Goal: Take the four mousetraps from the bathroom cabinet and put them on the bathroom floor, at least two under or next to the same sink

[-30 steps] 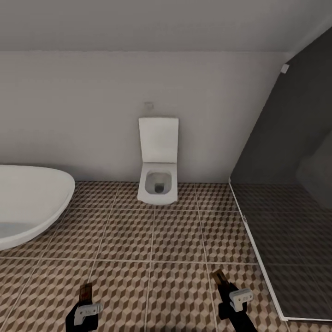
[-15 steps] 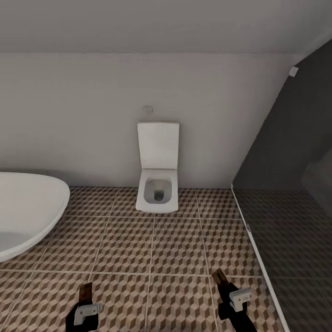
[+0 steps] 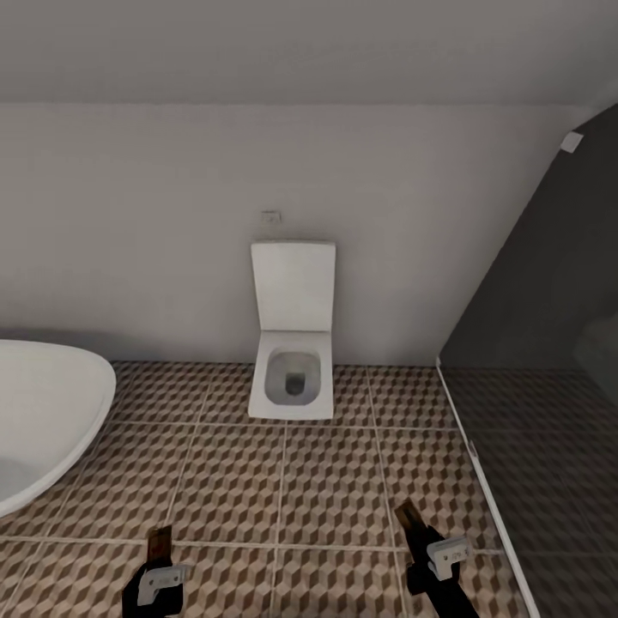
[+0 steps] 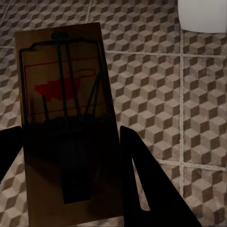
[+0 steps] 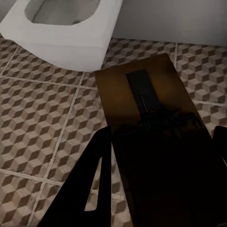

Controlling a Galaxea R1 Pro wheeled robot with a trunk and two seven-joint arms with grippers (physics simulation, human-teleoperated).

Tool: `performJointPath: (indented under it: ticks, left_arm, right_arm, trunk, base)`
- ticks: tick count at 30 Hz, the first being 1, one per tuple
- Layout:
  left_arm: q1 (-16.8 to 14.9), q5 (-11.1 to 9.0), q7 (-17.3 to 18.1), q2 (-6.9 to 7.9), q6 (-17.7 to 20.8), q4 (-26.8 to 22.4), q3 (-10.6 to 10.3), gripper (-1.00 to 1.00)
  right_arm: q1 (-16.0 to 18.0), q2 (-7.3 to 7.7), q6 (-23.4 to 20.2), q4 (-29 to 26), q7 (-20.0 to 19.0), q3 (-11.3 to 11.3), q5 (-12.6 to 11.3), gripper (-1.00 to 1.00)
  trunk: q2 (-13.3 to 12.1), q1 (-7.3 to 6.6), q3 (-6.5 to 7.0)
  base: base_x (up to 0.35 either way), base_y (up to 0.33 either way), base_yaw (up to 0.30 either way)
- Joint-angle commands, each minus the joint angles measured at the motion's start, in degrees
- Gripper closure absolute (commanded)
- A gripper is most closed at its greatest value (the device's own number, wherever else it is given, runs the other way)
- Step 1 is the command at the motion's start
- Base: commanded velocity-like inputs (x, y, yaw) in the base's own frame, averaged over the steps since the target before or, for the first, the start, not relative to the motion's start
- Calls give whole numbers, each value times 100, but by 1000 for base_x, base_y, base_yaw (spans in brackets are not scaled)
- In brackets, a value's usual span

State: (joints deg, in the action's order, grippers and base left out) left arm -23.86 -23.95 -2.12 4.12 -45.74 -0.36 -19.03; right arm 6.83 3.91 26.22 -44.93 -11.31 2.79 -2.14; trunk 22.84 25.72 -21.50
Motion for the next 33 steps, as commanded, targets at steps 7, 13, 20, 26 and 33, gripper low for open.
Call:
performJointPath:
  ticks: [7,13,20,26,33]
  left_arm:
    - [1,-13,-40,-3,-14,1,-48,100]
    - [-1,-9,-36,-1,-17,1,-48,100]
    - [-4,-9,-78,-203,-14,0,-44,100]
    - [-3,-19,-103,-343,16,8,-29,100]
    - [-1,-44,-365,-156,21,160,-2,100]
  right_arm:
    - [3,4,15,2,-20,11,-32,100]
    - [3,4,15,4,-18,6,-31,100]
    - [3,-1,37,183,78,2,-23,100]
    - [3,-1,88,798,843,-21,-28,100]
    - [3,4,109,1123,2380,-7,-31,100]
  trunk:
    - [8,6,-8]
    - [8,6,-8]
    - [8,6,-8]
    - [8,6,-8]
    - [8,6,-8]
  base:
    - [331,0,0]
    - [296,0,0]
    - [57,0,0]
    - [4,0,0]
    - [0,0,0]
